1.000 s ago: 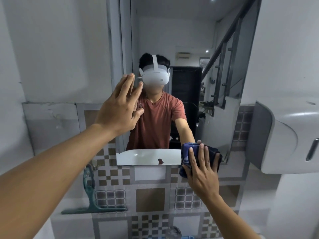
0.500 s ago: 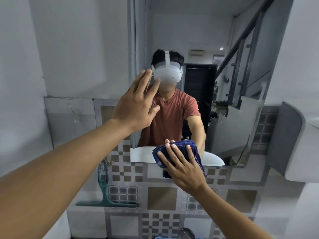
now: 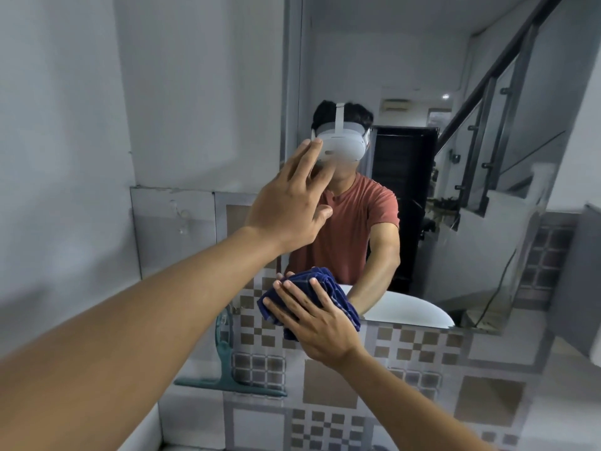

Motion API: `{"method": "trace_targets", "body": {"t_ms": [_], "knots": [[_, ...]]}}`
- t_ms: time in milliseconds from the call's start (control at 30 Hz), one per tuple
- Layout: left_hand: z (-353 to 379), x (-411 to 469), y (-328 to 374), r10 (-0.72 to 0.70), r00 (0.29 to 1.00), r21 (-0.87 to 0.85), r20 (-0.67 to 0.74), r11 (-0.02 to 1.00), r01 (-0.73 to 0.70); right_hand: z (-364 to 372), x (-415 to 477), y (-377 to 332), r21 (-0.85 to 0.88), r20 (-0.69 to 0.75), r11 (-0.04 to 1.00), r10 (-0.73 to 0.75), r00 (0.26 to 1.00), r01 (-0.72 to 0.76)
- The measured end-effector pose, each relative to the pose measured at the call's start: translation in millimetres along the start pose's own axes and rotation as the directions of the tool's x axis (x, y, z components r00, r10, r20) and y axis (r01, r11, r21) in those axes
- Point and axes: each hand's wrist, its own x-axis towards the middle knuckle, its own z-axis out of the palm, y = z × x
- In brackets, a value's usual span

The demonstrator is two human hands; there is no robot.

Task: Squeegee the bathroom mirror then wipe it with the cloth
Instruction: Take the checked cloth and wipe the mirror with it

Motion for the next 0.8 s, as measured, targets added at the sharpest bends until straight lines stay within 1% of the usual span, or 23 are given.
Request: {"method": "trace_targets", "body": {"t_ms": [133,200,300,400,467,567,667,733,800], "knots": [[-1.2,0.2,-1.1,-0.002,1.0,-0.013,0.004,1.0,0.002,-0.8,7.7,-7.3,0.041,0.013,0.998,-0.045,0.999,0.045],[-2.5,0.5,-1.3,-0.005,1.0,-0.021,0.002,1.0,0.005,-2.3,9.7,-11.4,0.089,0.007,0.994,-0.067,0.998,0.066],[-5.6,0.7,-0.3,-0.012,1.0,-0.022,0.013,1.0,0.012,-5.1,10.5,-17.2,0.182,0.031,0.977,-0.12,0.992,0.112],[-8.5,0.5,-0.1,-0.014,1.0,-0.026,0.028,1.0,0.014,-8.8,8.1,-26.5,0.281,0.08,0.942,-0.215,0.973,0.185],[-9.3,0.2,-1.1,-0.017,0.999,-0.039,0.046,0.999,0.019,-15.2,5.5,-34.0,0.372,0.101,0.911,-0.228,0.968,0.176],[-11.6,-0.8,-4.6,-0.009,0.996,-0.062,0.09,0.998,0.014,-31.0,2.6,-45.4,0.565,0.093,0.824,-0.118,0.989,0.045],[-19.7,-6.4,-6.8,0.005,0.993,-0.102,0.114,0.995,0.006,-53.0,2.4,-50.4,0.737,0.118,0.664,0.057,0.991,-0.126],[-31.3,-16.6,-8.3,0.013,0.994,-0.121,0.112,0.993,0.0,-68.4,3.1,-47.7,0.786,0.155,0.575,0.173,0.973,-0.227],[-45.0,-34.9,-9.5,-0.04,0.994,-0.168,0.104,0.984,0.058,-82.1,3.4,-42.6,0.799,0.2,0.517,0.253,0.947,-0.307]]}}
